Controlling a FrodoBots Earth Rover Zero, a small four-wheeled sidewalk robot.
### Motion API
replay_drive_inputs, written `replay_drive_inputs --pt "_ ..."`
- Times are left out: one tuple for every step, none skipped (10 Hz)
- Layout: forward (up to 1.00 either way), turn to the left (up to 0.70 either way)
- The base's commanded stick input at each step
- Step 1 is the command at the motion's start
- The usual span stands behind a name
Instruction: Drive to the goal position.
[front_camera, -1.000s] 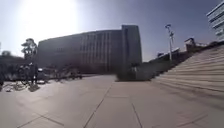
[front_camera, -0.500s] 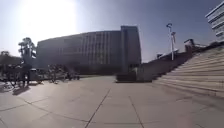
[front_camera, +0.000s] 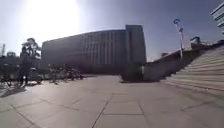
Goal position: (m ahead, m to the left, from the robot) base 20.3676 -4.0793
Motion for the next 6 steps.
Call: replay_drive_inputs --pt "1.0 0.29" --pt "1.0 0.27" --pt "1.0 0.22" --pt "1.0 0.17" --pt "1.0 0.13" --pt "1.0 0.11"
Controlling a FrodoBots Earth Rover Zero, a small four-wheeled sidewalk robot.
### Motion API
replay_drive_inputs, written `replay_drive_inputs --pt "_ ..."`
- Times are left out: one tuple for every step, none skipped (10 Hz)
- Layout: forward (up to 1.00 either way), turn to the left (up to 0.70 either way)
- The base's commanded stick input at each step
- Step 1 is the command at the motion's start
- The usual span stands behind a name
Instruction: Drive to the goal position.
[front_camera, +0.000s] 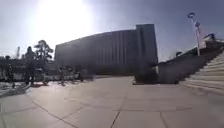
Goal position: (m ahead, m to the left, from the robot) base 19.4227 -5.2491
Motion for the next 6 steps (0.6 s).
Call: replay_drive_inputs --pt "1.0 0.05" --pt "1.0 0.03" --pt "1.0 0.03" --pt "1.0 0.04" --pt "1.0 0.04" --pt "1.0 0.04"
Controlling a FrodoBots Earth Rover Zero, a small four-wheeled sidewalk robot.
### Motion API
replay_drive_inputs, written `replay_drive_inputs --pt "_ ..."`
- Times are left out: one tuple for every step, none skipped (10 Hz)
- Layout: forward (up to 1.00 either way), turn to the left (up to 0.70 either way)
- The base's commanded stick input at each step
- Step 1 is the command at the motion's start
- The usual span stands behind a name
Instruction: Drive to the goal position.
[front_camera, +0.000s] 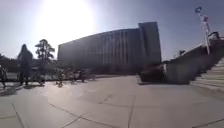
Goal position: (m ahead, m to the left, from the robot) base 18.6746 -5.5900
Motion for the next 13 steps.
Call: replay_drive_inputs --pt "1.0 0.03" --pt "1.0 0.02" --pt "1.0 -0.05" --pt "1.0 -0.16" --pt "1.0 -0.18" --pt "1.0 -0.15" --pt "1.0 -0.08" --pt "1.0 -0.02" --pt "1.0 -0.01" --pt "1.0 0.0" --pt "1.0 0.0" --pt "1.0 0.0" --pt "1.0 -0.01"
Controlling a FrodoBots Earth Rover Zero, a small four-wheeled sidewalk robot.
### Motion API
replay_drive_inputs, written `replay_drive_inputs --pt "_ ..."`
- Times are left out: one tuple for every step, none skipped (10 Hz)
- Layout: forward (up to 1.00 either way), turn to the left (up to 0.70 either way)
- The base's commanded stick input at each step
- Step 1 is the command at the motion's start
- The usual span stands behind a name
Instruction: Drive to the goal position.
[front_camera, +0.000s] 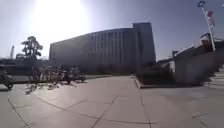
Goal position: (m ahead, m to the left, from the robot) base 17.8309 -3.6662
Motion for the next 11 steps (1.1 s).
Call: replay_drive_inputs --pt "1.0 -0.05" --pt "1.0 -0.08" --pt "1.0 -0.09" --pt "1.0 -0.11" --pt "1.0 -0.13" --pt "1.0 -0.08" --pt "1.0 -0.04" --pt "1.0 0.0" --pt "1.0 0.0" --pt "1.0 0.0" --pt "1.0 0.0"
